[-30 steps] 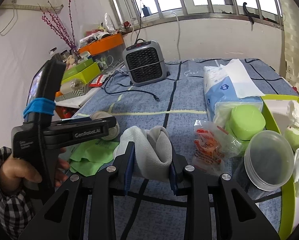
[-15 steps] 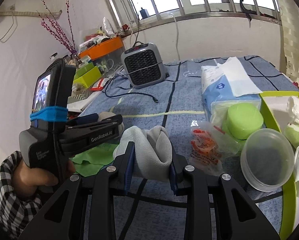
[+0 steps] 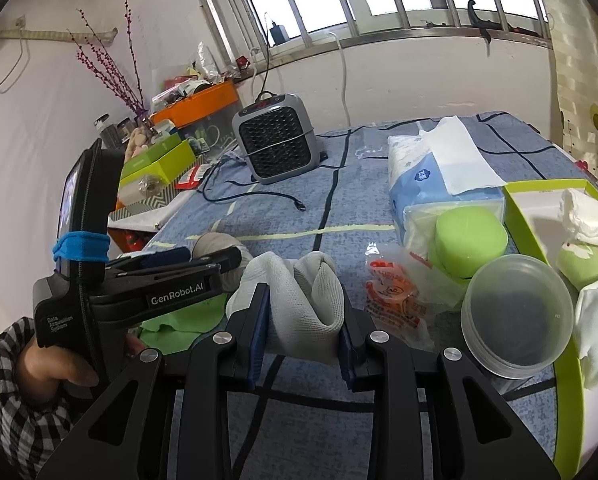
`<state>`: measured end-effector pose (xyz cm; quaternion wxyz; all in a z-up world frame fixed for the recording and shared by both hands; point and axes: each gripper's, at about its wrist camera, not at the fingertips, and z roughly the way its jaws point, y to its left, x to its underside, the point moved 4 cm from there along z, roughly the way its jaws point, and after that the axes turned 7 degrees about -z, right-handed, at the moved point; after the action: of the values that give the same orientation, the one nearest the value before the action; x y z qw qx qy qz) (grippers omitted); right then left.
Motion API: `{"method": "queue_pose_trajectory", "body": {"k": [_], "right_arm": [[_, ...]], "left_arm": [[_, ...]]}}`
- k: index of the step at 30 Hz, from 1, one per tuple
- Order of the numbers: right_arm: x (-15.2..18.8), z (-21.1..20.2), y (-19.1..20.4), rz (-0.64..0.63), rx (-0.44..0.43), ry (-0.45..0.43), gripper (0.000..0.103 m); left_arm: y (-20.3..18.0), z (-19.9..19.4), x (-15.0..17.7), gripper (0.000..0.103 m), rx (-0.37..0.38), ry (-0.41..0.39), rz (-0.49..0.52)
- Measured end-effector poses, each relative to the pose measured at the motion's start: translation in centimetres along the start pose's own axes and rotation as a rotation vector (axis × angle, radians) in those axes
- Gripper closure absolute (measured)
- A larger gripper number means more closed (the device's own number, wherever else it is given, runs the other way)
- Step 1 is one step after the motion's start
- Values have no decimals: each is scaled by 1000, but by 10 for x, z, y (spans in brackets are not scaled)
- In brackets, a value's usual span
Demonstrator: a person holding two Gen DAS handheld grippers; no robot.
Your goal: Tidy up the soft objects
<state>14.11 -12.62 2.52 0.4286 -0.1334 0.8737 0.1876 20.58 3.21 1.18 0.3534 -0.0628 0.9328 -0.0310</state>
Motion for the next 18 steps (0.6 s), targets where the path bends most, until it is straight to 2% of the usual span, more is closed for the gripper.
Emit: {"method": "queue_pose_trajectory", "body": {"k": [4,6,8,12,16,18], "right_arm": [[0,-1,-3,12,-2,-6,72],[0,-3,-5,18,1,-11,72],[0,-5,-5,19,6,-15,72],[2,-6,-4,11,2,-12,72],[2,-7,-5,16,-4,-16,72],[3,-7,-7,22,-6,-18,72]], "left_arm": [[3,-3,2,30,-22,-1,-25],[6,0,2,23,-26,13,-53],[7,4,1,20,-26,24,-71],[6,13,-8,20,-16,39,-131],[3,24,-15,20,-16,45,-146],[3,29,-16,20,3,78,-190]]}}
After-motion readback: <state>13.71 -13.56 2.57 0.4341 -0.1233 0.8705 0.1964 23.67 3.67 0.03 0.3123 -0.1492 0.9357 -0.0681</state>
